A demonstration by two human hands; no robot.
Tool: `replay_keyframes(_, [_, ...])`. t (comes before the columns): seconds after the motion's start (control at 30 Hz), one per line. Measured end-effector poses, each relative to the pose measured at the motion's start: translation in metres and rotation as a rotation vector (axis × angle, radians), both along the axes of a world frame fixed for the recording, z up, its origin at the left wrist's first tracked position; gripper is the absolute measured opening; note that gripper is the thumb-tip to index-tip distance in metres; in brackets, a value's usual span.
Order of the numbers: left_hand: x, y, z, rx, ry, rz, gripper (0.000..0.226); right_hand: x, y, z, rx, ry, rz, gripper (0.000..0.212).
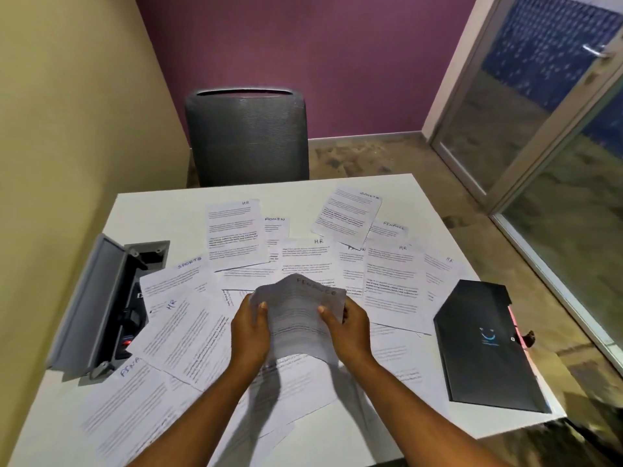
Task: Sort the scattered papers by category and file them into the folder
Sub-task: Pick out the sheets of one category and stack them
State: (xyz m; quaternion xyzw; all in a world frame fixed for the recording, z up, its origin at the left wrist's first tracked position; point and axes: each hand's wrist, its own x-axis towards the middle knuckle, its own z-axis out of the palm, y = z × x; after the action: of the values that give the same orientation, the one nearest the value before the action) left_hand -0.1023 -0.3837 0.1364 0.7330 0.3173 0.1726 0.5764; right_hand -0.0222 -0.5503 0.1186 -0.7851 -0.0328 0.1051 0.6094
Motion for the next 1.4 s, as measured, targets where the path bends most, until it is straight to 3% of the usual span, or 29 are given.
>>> replay_keyframes(0.2, [0.002,-0.018,0.017,-0.009,-0.079,0.026,0.025,0.008,-0.011,0.006,0.031,-0.067,0.014,0.023])
replay_keyframes(0.37, [0.000,-0.023,-0.018,-0.032,0.117,-0.001,0.035,0.011,-0.024,-0.021,-0.078,0.104,0.113,0.023])
replay_keyframes(0.6, [0.036,-0.016,-0.022,0.016,0.200,-0.063,0.019,0.073,-0.037,-0.015,-0.056,0.105,0.153,0.033])
replay_keyframes(0.8, [0.077,-0.011,-0.033,0.036,0.238,0.020,0.013,0.159,-0.059,-0.023,0.004,0.297,0.175,0.047])
replay_keyframes(1.03, [0.093,-0.003,-0.065,-0.052,0.345,0.161,0.015,0.286,-0.114,-0.068,-0.435,0.288,0.164,0.035])
replay_keyframes(1.4, [0.083,0.001,-0.105,-0.051,0.590,0.202,0.015,0.406,-0.129,-0.109,-0.861,0.140,0.219,0.066])
